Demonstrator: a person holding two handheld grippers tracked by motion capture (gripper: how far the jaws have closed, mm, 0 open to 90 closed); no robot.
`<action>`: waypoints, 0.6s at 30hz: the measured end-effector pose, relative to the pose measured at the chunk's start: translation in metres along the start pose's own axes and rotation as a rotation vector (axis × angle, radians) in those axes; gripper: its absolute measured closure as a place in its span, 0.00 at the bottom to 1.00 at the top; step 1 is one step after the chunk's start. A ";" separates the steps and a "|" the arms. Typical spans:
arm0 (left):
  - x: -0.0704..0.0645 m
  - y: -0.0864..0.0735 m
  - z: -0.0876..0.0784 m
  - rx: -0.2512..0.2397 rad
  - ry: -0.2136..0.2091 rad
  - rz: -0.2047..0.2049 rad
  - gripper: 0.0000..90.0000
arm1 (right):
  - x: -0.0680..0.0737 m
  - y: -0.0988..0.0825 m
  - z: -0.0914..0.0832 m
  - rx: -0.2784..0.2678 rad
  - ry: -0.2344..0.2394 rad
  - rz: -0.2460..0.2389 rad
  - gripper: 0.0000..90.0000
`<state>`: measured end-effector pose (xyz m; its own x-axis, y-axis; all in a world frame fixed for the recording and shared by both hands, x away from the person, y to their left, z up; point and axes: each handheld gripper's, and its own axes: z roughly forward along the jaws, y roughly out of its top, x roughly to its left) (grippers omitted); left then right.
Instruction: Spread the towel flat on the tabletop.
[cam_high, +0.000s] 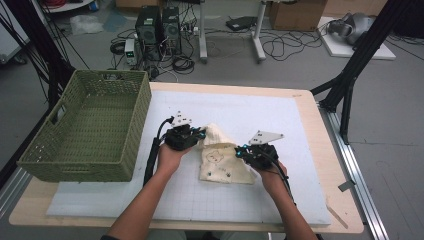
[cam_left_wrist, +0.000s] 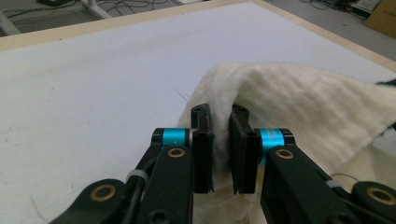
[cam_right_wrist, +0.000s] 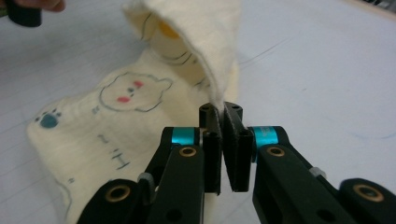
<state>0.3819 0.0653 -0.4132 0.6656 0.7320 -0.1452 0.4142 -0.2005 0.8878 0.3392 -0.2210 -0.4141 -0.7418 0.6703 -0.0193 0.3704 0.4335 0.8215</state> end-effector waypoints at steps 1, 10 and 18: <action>0.001 0.000 0.000 0.002 0.002 -0.015 0.75 | -0.003 0.001 -0.002 0.005 -0.021 0.010 0.98; 0.003 -0.004 -0.008 0.018 0.033 -0.025 0.49 | -0.050 -0.007 -0.015 0.086 -0.238 0.133 0.98; -0.003 -0.004 -0.007 0.038 -0.001 -0.008 0.49 | -0.080 -0.021 -0.021 0.148 -0.376 0.234 0.97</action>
<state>0.3737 0.0690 -0.4136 0.6630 0.7329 -0.1528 0.4427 -0.2193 0.8694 0.3790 -0.2964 -0.4184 -0.3849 0.9203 -0.0704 0.5996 0.3073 0.7390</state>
